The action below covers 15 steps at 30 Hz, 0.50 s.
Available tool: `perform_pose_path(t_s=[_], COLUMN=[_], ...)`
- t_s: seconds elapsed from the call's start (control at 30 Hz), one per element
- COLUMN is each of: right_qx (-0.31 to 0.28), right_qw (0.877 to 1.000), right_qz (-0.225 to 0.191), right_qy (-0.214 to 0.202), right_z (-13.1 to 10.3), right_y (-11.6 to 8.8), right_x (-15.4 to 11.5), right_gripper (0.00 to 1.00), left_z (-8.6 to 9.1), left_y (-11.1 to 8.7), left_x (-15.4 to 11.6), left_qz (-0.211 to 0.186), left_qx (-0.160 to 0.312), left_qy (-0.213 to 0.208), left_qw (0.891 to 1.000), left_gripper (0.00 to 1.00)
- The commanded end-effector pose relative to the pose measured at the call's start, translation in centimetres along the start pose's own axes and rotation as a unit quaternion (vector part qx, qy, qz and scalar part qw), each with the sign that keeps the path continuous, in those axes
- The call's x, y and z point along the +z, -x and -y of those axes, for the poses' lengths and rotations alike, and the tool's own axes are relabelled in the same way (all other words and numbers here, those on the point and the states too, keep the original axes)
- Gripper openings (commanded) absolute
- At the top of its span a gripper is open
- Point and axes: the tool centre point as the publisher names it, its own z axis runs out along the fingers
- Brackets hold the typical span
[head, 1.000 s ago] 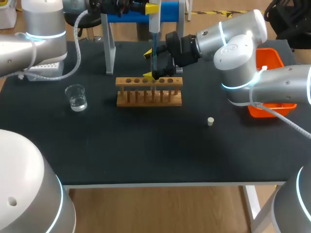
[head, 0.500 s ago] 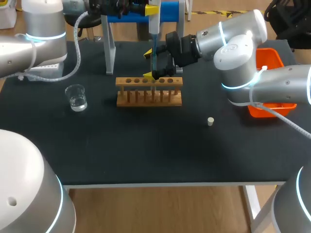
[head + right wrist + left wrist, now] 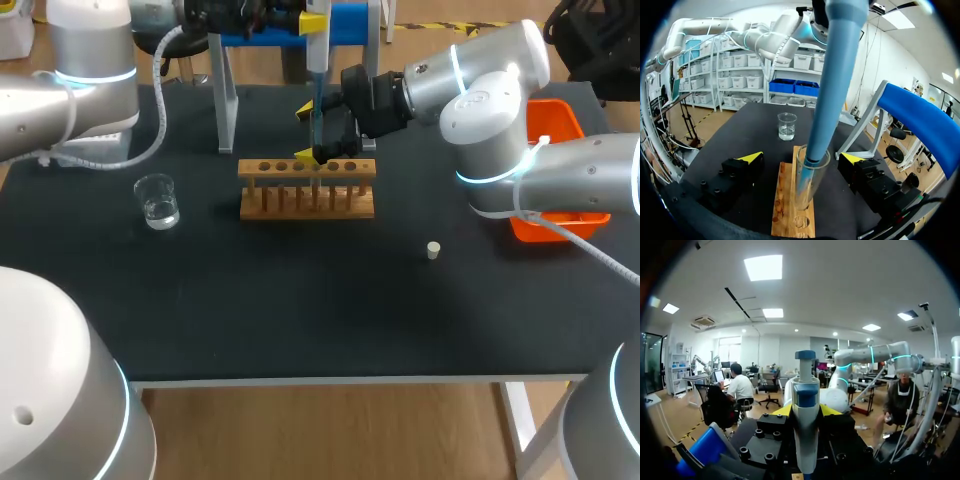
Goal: Invert the test tube, pick up the pipette, mount the tip to pipette, aspirate from beaker and dispense into the tube, eject the tip, return the pipette, and cap with the stopper.
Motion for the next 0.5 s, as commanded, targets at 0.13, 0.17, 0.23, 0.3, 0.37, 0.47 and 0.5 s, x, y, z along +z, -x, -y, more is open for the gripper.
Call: perform_pose_path(t_s=[0.13, 0.17, 0.23, 0.3, 0.37, 0.47, 0.5], right_qx=[0.000, 0.000, 0.000, 0.000, 0.000, 0.000, 0.000], right_qw=[1.000, 1.000, 1.000, 1.000, 1.000, 1.000, 1.000], right_qz=[-0.003, -0.003, -0.003, -0.003, -0.003, -0.003, -0.003], right_qy=[-0.001, -0.001, -0.001, -0.001, -0.001, -0.001, -0.001], right_z=[-0.01, -0.01, -0.01, -0.01, -0.01, -0.01, -0.01], right_y=[0.10, 0.10, 0.10, 0.10, 0.10, 0.10, 0.10], right_x=[-0.11, -0.11, -0.11, -0.11, -0.11, -0.11, -0.11], right_gripper=[1.00, 1.00, 1.00, 1.00, 1.00, 1.00, 1.00], left_z=[-0.11, -0.10, -0.08, -0.08, -0.09, -0.10, -0.10], left_y=[0.15, 0.14, 0.08, 0.07, 0.05, 0.03, 0.03], left_x=[-0.01, -0.02, -0.03, -0.03, -0.04, -0.06, -0.06], left_qz=[-0.001, -0.001, -0.001, 0.000, 0.000, 0.000, 0.000], left_qx=[0.006, 0.007, 0.010, 0.010, 0.010, 0.009, 0.009], left_qy=[-0.002, -0.003, -0.002, -0.002, -0.002, -0.001, -0.001], left_qw=[1.000, 1.000, 1.000, 1.000, 1.000, 1.000, 1.000], left_gripper=[0.00, 0.00, 0.00, 0.00, 0.00, 0.00, 0.00])
